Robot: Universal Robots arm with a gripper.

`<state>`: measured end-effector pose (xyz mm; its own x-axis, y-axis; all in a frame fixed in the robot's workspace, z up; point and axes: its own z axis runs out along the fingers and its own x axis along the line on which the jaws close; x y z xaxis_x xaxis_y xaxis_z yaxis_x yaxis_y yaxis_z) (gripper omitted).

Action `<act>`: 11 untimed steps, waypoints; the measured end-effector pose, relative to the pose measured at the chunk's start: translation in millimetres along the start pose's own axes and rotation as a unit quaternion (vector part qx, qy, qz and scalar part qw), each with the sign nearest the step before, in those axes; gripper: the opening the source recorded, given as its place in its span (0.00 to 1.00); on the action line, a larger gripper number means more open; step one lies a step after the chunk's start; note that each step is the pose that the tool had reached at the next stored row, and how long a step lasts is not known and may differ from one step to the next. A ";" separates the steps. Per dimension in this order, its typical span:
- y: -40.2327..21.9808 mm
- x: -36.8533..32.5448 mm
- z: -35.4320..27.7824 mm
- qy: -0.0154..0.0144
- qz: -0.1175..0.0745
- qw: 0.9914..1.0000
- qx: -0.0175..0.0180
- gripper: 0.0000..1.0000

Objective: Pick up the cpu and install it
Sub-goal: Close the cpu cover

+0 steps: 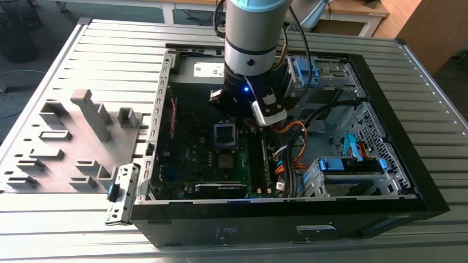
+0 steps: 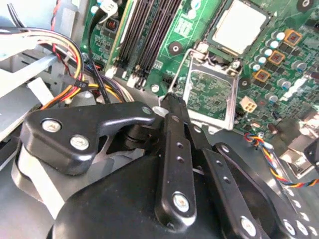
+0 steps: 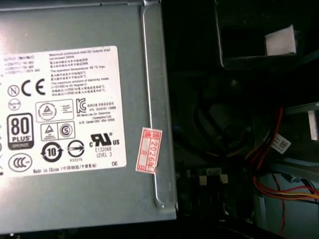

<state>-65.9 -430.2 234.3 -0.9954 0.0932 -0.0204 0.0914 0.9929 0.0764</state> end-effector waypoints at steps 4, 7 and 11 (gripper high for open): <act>-4.8 -0.4 -0.4 0.000 0.000 1.000 0.000 0.11; -8.5 -0.8 -1.0 0.000 0.000 1.000 0.000 0.11; -13.0 -1.3 -2.9 0.000 0.000 1.000 -0.001 0.11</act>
<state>-66.0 -443.4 236.3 -0.9954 0.0932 -0.0204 0.0914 0.9928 0.0774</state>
